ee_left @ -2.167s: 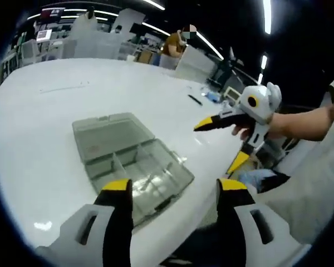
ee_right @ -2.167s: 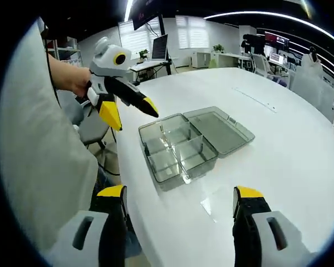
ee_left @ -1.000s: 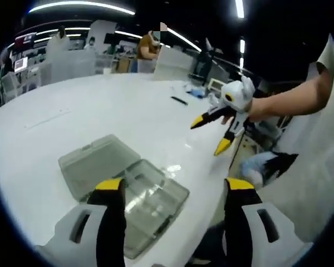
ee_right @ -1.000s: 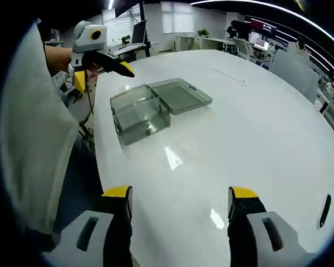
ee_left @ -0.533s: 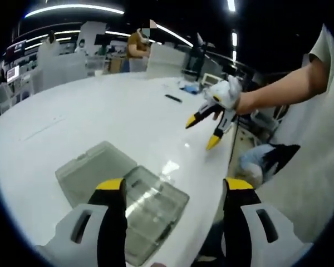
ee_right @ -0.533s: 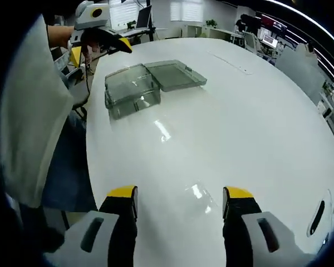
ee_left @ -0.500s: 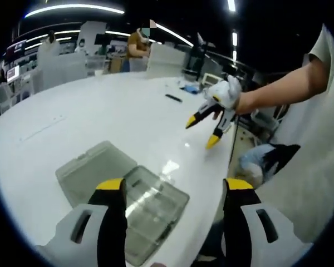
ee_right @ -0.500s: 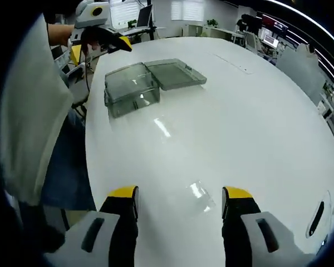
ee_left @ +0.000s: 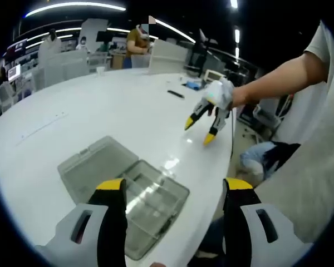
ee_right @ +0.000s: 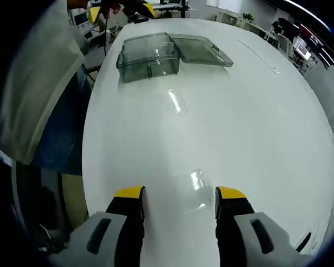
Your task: Insert the divider into the dual guide fixture by aligning both edges with the guide slots and pushing it downward to the bottom, including one-sided entry, uneven engagement, binding, and posture correction.
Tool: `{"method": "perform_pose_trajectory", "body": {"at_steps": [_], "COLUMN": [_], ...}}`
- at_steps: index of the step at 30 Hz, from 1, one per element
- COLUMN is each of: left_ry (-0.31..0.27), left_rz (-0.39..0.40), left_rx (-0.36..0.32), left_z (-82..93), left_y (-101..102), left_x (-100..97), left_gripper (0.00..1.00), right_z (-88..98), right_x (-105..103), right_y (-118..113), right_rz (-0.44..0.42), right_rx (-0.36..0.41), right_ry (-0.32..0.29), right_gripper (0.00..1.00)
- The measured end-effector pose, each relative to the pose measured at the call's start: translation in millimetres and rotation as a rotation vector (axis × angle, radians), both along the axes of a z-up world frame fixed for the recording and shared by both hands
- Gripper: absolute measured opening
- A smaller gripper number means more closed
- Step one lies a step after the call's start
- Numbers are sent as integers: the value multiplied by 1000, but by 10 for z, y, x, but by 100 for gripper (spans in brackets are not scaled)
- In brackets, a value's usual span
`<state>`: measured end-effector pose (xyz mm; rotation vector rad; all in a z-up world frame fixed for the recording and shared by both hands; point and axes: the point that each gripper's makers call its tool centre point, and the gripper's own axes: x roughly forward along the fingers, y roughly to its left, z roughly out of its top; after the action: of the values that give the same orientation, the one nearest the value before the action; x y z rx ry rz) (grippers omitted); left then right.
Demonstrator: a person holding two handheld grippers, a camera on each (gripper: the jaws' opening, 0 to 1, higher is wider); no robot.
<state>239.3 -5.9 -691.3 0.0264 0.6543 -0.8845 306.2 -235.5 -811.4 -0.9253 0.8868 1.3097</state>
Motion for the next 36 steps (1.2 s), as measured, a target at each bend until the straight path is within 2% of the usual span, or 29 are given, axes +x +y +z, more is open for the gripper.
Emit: {"method": "perform_pose_trajectory", "body": {"at_steps": [14,23,36], "left_ry": [26,35,38], "left_rz": [17,33,57], "left_rx": [22,19,5], "left_z": [-53,-67,-83], "left_y": [77,111,159], "left_x": [-138,-176,-174], "left_gripper": [68,68,68], "right_z": [-91,-100,-101], "right_x": [8,1,29], "right_y": [-9,8,5], "right_rz": [147,191,245], "right_rx": [-73,-102,-161], "right_ry": [6,41,32], "right_gripper": [39,39,30]}}
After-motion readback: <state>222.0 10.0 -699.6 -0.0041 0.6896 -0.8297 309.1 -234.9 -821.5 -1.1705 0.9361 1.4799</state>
